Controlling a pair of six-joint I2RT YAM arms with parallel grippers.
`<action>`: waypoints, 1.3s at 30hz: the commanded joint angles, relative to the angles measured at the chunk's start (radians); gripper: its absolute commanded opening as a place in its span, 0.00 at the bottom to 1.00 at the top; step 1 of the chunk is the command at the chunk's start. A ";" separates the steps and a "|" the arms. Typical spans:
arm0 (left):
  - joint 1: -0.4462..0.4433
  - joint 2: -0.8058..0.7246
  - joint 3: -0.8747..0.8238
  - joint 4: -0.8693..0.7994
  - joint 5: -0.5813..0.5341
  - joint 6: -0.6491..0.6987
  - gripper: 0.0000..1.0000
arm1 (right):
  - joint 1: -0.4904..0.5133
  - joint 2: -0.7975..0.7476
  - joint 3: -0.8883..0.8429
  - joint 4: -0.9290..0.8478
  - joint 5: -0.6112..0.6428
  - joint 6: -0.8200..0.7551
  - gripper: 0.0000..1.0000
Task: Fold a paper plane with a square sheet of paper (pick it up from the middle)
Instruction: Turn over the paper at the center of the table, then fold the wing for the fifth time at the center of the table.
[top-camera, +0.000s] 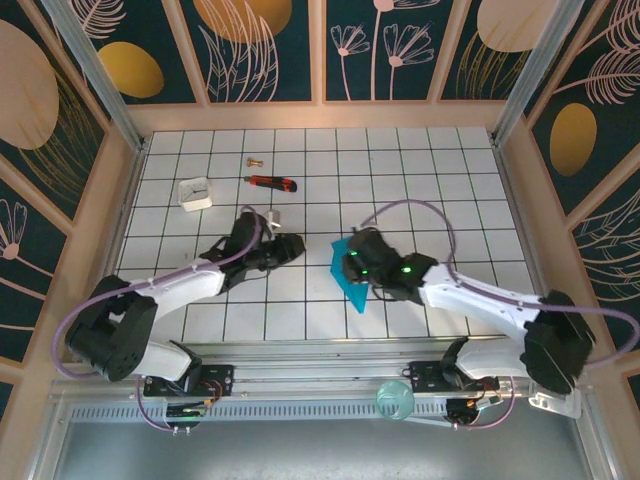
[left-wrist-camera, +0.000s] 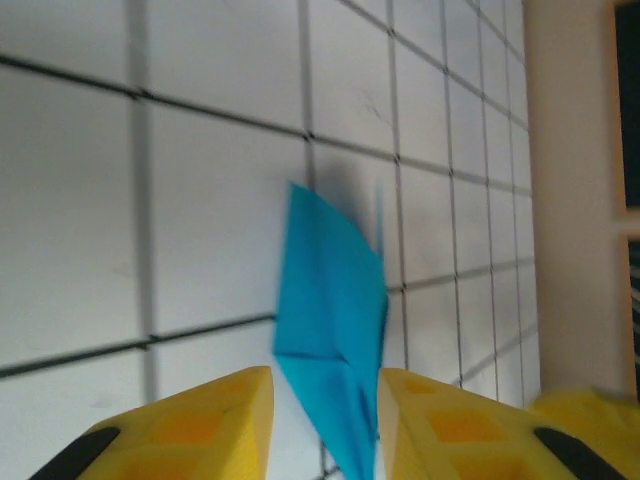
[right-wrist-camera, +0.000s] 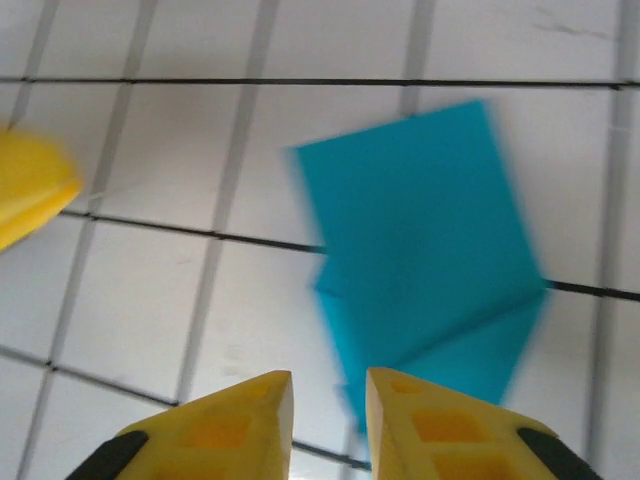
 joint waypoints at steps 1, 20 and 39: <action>-0.091 0.115 0.086 0.088 0.053 -0.060 0.34 | -0.093 -0.054 -0.122 0.100 -0.190 -0.006 0.21; -0.110 0.417 0.246 0.065 0.148 -0.025 0.13 | -0.082 0.180 -0.245 0.458 -0.298 0.089 0.03; -0.057 0.176 0.048 0.006 0.014 -0.003 0.27 | 0.049 0.371 -0.196 0.505 -0.164 0.350 0.00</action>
